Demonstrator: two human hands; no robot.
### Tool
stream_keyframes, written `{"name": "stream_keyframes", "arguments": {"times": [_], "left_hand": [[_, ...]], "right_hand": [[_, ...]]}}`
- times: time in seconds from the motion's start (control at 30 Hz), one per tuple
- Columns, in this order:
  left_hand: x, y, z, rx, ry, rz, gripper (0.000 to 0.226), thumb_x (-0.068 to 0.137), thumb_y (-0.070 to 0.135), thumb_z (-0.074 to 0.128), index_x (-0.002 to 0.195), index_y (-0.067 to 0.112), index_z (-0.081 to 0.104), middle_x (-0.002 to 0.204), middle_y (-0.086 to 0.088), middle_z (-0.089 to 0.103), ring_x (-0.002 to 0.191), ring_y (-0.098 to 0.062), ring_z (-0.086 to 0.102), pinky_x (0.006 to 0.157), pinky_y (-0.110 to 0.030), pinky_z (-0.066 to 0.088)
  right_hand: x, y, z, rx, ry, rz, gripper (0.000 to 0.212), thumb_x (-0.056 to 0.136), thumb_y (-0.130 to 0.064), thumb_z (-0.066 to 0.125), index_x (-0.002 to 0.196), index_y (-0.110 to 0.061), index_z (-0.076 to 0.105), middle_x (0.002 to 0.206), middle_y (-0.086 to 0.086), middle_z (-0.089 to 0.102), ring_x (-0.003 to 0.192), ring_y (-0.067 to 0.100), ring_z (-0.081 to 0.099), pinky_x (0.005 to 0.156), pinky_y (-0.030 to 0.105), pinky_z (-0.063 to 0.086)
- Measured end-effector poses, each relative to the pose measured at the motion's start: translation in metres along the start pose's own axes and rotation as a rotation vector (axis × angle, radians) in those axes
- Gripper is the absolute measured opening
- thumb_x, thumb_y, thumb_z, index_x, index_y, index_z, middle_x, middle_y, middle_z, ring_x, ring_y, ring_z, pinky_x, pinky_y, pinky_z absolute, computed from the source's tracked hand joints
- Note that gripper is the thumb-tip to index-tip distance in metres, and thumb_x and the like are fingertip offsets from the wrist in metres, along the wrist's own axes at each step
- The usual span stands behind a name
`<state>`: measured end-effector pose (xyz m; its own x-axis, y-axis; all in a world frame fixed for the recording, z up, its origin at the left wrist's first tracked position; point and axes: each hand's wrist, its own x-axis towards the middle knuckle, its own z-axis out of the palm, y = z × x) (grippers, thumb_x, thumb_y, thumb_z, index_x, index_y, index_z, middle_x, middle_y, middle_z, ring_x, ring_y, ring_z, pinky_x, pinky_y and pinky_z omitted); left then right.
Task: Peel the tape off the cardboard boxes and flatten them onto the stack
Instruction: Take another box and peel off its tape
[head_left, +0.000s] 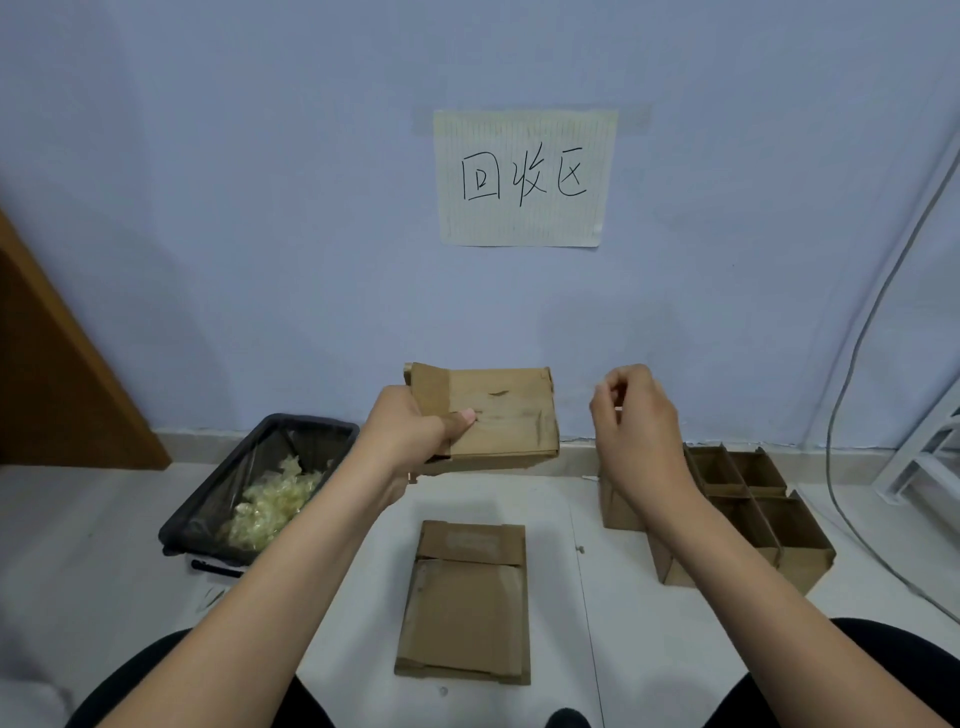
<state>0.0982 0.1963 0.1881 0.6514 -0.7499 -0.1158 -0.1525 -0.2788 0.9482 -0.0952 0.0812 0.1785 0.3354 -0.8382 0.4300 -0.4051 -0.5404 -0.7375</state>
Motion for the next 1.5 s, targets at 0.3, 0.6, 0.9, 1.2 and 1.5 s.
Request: {"name": "stream_keyframes", "arguments": {"times": [0.3,0.6,0.9,1.2,1.5], "left_hand": [[-0.003,0.000,0.008,0.016,-0.055,0.041,0.082,0.052,0.055,0.085,0.107,-0.003,0.069,0.092,-0.005,0.067,0.090,-0.037,0.072,0.097,-0.053,0.055],[0.001,-0.003,0.009,0.020,-0.043,0.056,0.080,0.053,0.054,0.083,0.107,-0.003,0.069,0.107,-0.023,0.073,0.097,-0.038,0.072,0.092,-0.054,0.058],[0.000,0.001,0.005,-0.059,-0.054,-0.011,0.021,0.085,0.016,0.083,0.103,0.009,0.074,0.097,-0.006,0.078,0.088,-0.024,0.074,0.068,-0.033,0.059],[0.005,-0.004,0.005,0.222,0.077,0.042,0.060,0.073,0.038,0.091,0.120,0.012,0.063,0.116,0.003,0.068,0.110,-0.021,0.066,0.095,-0.043,0.055],[-0.002,-0.015,0.037,0.911,-0.317,0.482,0.108,0.063,0.076,0.070,0.149,0.060,0.006,0.153,0.003,0.034,0.145,-0.024,0.034,0.120,-0.053,0.024]], "right_hand": [[-0.012,-0.011,-0.003,-0.062,-0.098,-0.223,0.029,0.096,0.001,0.043,0.098,-0.012,0.069,0.097,-0.004,0.066,0.090,0.010,0.060,0.083,0.025,0.049],[-0.021,-0.013,0.007,-0.178,-0.277,-0.139,0.038,0.092,-0.057,0.054,0.103,-0.020,0.054,0.103,-0.009,0.051,0.098,0.007,0.050,0.085,0.026,0.045],[-0.007,-0.008,0.000,0.094,-0.049,0.133,0.027,0.090,-0.017,0.071,0.115,-0.021,0.065,0.113,-0.008,0.060,0.085,-0.002,0.061,0.069,0.003,0.039],[-0.008,-0.008,0.000,0.305,-0.100,0.246,0.017,0.092,-0.016,0.067,0.079,-0.018,0.077,0.074,-0.004,0.075,0.074,0.010,0.073,0.081,0.036,0.061],[-0.020,-0.020,0.012,0.216,-0.232,0.172,0.016,0.094,-0.021,0.064,0.081,-0.021,0.074,0.071,-0.003,0.073,0.066,0.011,0.071,0.077,0.042,0.061]]}}
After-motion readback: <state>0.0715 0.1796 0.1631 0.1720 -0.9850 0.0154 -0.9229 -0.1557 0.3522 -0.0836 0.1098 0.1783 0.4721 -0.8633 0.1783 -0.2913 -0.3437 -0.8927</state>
